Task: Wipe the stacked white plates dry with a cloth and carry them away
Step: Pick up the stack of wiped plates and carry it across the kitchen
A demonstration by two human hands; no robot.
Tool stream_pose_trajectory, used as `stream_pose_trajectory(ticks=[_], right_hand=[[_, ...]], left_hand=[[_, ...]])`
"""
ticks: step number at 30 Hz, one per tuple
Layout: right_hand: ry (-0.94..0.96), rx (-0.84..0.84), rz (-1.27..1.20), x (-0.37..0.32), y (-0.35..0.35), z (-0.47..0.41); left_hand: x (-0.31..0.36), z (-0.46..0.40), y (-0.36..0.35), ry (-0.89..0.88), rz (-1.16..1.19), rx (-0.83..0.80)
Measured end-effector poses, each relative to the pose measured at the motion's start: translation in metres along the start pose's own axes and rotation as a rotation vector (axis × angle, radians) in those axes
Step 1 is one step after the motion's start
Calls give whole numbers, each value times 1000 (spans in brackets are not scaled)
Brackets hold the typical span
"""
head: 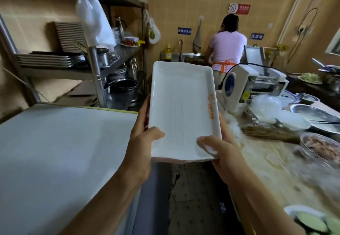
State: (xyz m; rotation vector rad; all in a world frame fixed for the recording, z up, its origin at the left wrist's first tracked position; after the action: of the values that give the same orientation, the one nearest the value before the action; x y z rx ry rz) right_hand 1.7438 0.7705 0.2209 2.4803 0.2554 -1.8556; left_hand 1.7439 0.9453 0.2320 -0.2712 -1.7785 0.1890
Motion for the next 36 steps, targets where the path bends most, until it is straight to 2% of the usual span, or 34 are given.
stream_pose_trajectory(ticks=[7, 18, 25, 36], right_hand=[[20, -53, -26, 44, 46, -143], [18, -113, -37, 91, 101, -359], [-9, -104, 11, 135, 98, -485], [20, -252, -12, 179, 56, -699]], left_hand=[[-44, -142, -10, -52, -5, 33], [-78, -351, -22, -116, -30, 79], [-110, -475, 12, -126, -17, 107], [-115, -672, 94, -154, -58, 168]])
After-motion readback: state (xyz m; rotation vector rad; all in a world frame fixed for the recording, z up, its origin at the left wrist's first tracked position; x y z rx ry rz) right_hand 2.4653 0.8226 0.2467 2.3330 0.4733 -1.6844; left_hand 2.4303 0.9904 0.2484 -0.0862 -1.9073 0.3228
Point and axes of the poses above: each hand's wrist, its own z-axis away from the middle knuckle, its own y-axis out of the back of the hand, x = y × z, the point moved 5 cm from there along -z, towards the middle knuckle
